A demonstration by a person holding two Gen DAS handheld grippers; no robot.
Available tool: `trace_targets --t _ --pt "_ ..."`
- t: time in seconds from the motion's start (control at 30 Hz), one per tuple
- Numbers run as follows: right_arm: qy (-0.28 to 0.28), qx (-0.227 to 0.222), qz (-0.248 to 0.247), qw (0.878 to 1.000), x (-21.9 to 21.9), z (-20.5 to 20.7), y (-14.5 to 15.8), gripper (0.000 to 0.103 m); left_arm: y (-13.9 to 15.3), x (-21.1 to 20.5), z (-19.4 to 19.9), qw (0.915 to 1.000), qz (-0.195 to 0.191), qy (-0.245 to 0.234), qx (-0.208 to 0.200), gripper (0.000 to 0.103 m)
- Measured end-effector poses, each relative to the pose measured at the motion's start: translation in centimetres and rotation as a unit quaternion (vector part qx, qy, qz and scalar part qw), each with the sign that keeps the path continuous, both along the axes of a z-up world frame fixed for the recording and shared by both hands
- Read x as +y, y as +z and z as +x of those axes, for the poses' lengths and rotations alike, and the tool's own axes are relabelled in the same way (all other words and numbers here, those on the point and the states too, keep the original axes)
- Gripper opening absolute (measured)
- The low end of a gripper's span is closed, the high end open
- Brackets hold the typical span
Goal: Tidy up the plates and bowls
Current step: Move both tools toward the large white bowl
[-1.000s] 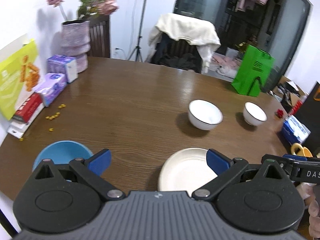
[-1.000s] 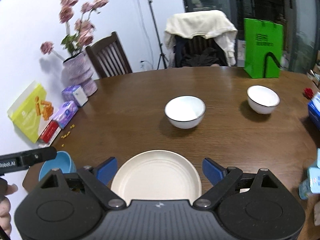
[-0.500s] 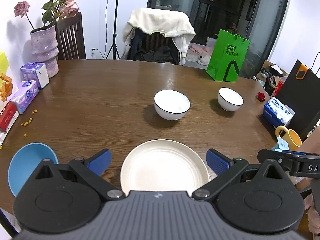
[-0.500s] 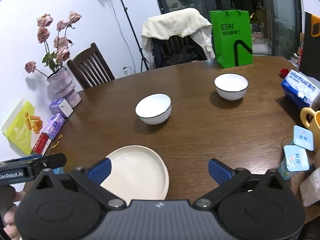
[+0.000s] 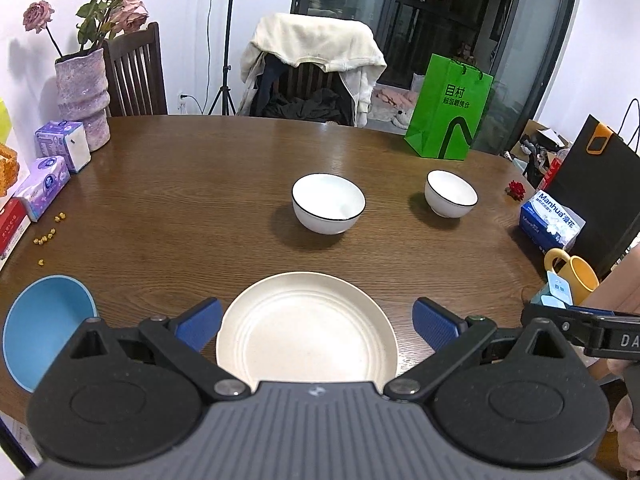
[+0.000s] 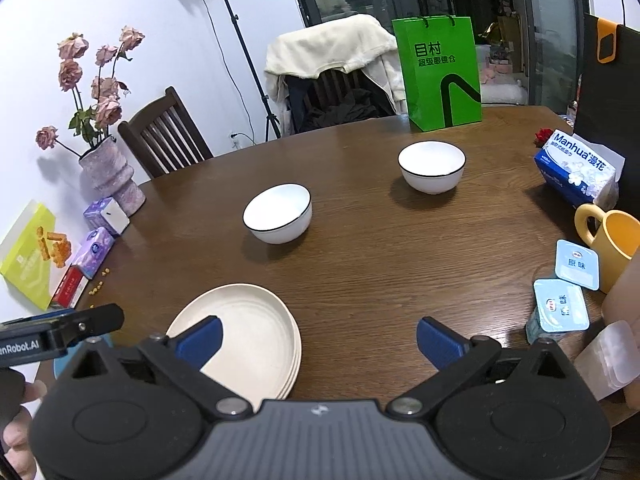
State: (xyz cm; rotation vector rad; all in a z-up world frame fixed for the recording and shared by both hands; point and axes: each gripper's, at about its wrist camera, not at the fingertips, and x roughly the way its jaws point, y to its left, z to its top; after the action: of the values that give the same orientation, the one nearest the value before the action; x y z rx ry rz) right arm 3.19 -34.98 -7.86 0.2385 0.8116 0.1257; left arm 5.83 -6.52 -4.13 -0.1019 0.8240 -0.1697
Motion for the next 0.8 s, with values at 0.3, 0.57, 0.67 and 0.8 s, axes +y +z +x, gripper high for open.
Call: trace_targets --t 0.3,0.57,0.67,0.8 --pt "0.002 0.003 0.013 1.0 -0.89 -0.66 -0.13 0.103 0.24 -0.85 -0.34 1.0 0.003 -0.002 -0.002 0.103" --pt "0.001 0.008 0.01 1.0 -0.93 -0.92 -0.26 0.103 0.34 -0.84 -0.53 1.0 0.005 -0.001 0.0 0.103" --pt "-0.002 0.004 0.007 1.0 -0.96 -0.88 -0.08 0.103 0.45 -0.78 -0.36 1.0 0.005 0.0 -0.002 0.103" --pt "-0.006 0.005 0.003 1.0 -0.95 -0.46 -0.03 0.103 0.41 -0.79 0.0 1.0 0.004 -0.002 -0.004 0.103"
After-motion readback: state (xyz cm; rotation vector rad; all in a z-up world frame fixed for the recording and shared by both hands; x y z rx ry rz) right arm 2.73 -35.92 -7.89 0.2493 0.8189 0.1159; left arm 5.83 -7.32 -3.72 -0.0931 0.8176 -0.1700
